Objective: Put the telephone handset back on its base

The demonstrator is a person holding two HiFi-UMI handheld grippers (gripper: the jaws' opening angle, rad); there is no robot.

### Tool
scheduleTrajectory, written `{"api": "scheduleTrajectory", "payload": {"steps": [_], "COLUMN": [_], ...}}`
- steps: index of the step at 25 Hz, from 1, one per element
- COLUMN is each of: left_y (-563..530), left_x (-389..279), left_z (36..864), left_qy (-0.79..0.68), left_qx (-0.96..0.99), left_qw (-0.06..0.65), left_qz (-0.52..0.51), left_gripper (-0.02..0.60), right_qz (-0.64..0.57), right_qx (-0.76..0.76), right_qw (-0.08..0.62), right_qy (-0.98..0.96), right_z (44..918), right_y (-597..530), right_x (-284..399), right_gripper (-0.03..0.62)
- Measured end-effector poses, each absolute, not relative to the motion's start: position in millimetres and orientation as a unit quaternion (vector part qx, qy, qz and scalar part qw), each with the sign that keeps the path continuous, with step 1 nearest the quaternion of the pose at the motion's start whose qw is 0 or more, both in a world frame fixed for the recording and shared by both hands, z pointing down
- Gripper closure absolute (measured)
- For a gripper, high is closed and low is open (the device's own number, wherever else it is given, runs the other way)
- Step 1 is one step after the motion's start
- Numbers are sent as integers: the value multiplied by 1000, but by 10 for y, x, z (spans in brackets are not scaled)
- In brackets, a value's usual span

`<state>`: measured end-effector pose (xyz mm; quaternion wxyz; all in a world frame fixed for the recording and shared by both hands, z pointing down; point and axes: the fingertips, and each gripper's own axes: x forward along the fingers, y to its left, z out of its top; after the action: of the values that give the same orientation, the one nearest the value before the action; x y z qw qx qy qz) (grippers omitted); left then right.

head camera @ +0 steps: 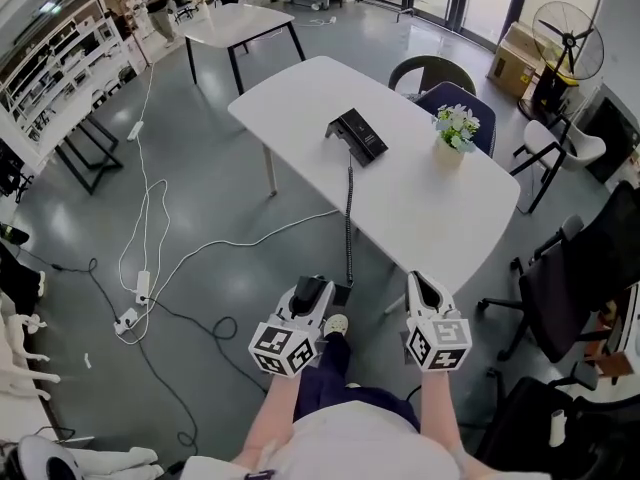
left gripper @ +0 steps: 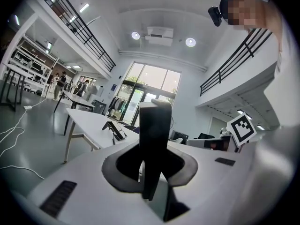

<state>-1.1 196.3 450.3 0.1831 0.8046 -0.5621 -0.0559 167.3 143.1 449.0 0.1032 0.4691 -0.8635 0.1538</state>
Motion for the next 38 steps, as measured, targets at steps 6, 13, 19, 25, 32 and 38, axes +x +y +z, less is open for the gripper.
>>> {"api": "scheduleTrajectory", "payload": {"steps": [6,13,19,25,32,38], "left_y": [1529,1167,893,610,347,324], "left_x": [-186,-400,-530,-625,-727,-784], "left_z": [4449,4410,4401,4441,4469,4548], "left_qy": [-560,-556,-550,-541,-527,-523], "left_qx": [806,808,811,815,825,823], "left_qw": [186,186,190,196,196,211], "left_qz": [-54,-57,-65,-64,-63,-65], "left_gripper": [495,495,495,495,495,495], "right_qz": [152,154,153,153,156,164], "right_qx": [467,471,478,482,497,497], "right_qw": [106,102,108,111,107,115], "right_qy": [-864,-862,-858,-855,-847,-844], "right_z": [4433,4388,4391,4412,4468,4556], "right_y": [1013,670,431,170,-95,-124], "right_x": [1466,1278,1180,1074,1004,946], "right_gripper": [559,557,557,557,559,559]}}
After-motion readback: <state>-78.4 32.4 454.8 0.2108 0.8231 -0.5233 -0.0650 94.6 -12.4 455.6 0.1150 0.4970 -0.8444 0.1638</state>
